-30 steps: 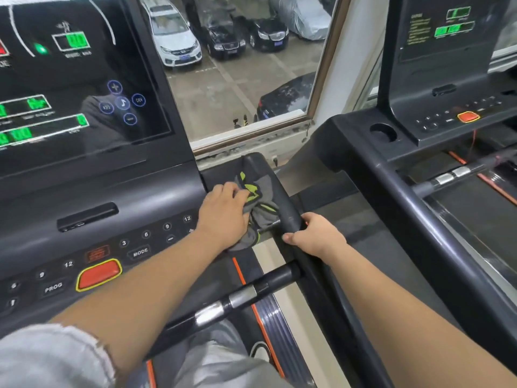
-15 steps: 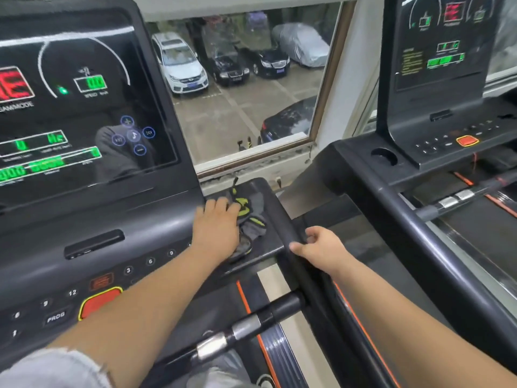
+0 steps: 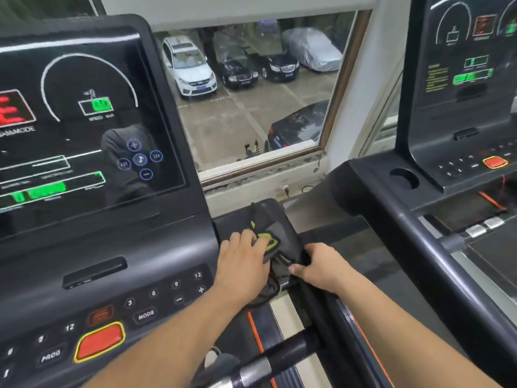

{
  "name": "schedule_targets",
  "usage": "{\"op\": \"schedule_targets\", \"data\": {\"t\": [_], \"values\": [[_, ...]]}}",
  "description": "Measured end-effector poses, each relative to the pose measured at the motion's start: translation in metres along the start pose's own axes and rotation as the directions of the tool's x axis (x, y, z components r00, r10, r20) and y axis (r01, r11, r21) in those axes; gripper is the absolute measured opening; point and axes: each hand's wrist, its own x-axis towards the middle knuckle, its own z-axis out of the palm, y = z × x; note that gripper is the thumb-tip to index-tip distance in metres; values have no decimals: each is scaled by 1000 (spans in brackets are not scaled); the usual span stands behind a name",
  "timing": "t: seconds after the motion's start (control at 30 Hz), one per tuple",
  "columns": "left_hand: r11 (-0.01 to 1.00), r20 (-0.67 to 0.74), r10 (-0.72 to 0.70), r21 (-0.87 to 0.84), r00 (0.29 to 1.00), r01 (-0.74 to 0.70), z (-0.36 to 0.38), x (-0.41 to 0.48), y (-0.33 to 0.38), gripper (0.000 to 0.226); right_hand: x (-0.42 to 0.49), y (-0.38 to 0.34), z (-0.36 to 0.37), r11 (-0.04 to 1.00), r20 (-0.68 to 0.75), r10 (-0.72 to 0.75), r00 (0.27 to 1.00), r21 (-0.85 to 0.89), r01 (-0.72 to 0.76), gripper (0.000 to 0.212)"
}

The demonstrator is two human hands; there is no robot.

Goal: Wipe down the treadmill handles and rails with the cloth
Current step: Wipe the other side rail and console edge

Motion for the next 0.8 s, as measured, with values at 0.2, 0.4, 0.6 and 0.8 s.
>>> {"op": "schedule_targets", "data": {"t": [0.2, 0.4, 0.6, 0.8], "values": [[995, 39, -98, 21, 994, 97, 9, 70, -3, 48, 3, -3, -3, 999, -34, 43, 999, -6, -43, 48], [1000, 53, -2, -19, 999, 3, -11, -9, -1, 47, 4, -2, -1, 992, -40, 108, 993, 75, -105, 52], [988, 68, 129, 75, 989, -134, -11, 2, -33, 51, 6, -2, -2, 980, 3, 169, 986, 108, -168, 76], [974, 141, -207, 120, 968, 190, -6, 78, -32, 43, 1, -3, 0, 974, 2, 179, 984, 142, -178, 82]]}}
